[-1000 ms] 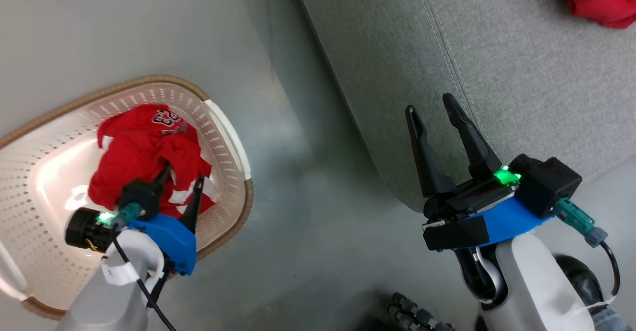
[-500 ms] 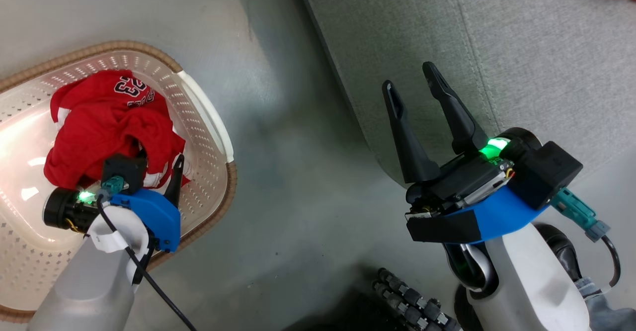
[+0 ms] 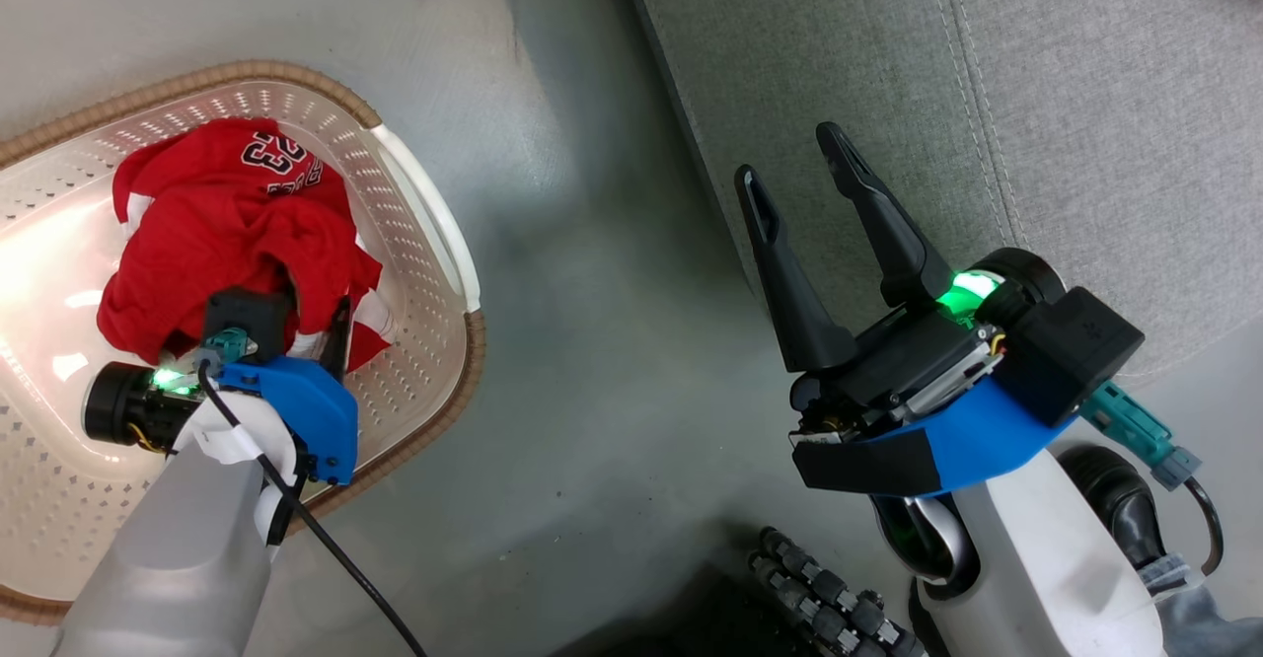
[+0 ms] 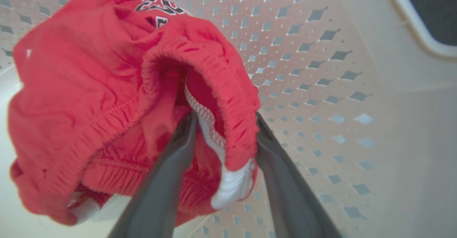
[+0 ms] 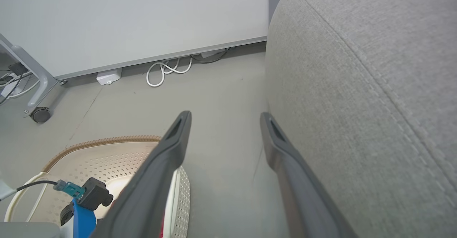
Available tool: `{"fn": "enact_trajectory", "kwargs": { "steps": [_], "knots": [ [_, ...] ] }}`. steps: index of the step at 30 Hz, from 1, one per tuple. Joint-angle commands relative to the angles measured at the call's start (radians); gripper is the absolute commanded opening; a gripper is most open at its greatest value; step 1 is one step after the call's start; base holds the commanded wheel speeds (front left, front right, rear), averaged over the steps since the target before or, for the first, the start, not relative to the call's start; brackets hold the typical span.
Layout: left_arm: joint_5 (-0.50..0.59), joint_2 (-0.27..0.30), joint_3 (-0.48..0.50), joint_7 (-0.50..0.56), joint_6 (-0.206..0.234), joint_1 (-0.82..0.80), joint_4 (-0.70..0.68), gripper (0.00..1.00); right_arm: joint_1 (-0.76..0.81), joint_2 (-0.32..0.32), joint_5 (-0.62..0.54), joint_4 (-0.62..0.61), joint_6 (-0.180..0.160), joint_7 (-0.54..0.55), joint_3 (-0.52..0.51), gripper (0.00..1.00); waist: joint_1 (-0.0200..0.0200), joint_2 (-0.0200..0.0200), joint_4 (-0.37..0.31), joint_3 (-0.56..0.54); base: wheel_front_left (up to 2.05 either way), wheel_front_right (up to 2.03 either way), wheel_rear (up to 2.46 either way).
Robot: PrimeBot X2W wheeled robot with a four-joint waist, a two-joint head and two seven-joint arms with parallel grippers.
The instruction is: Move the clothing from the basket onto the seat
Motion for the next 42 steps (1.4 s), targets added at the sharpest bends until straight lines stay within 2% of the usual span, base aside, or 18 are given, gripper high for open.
{"fn": "enact_trajectory", "kwargs": {
  "steps": [1,2,21,27,35,42],
  "knots": [
    [-0.003,-0.003,-0.005,-0.005,0.001,-0.024,0.011,0.11,-0.005,0.003,-0.004,-0.005,0.000,-0.004,0.001,1.00,-0.0001,0.0000,0.001,0.000,0.00,0.00,0.00],
    [-0.004,-0.004,-0.007,-0.007,0.001,-0.024,0.016,0.00,-0.004,0.003,-0.002,-0.006,0.000,-0.004,0.002,1.00,-0.0001,0.0000,0.001,0.000,0.00,0.00,0.00],
    [-0.030,-0.017,-0.033,-0.033,-0.015,-0.042,0.097,0.00,-0.016,0.003,0.012,0.007,0.000,-0.004,0.017,1.00,-0.0001,0.0000,-0.010,-0.027,0.00,0.00,0.00],
    [-0.049,-0.042,-0.037,-0.045,-0.020,-0.042,0.117,0.00,-0.015,0.003,-0.009,0.018,0.000,-0.004,0.016,1.00,-0.0001,0.0000,0.011,-0.070,0.00,0.00,0.00],
    [-0.072,-0.097,-0.053,-0.067,-0.024,0.001,0.150,0.00,0.003,0.003,-0.040,0.044,0.000,-0.004,0.010,1.00,-0.0001,0.0000,0.053,-0.194,0.00,0.00,0.00],
    [-0.120,-0.171,-0.060,-0.089,-0.024,0.082,0.144,0.00,0.059,-0.021,-0.057,0.094,0.000,-0.004,0.002,1.00,-0.0001,0.0000,0.128,-0.415,0.00,0.00,0.00]
  ]
}}
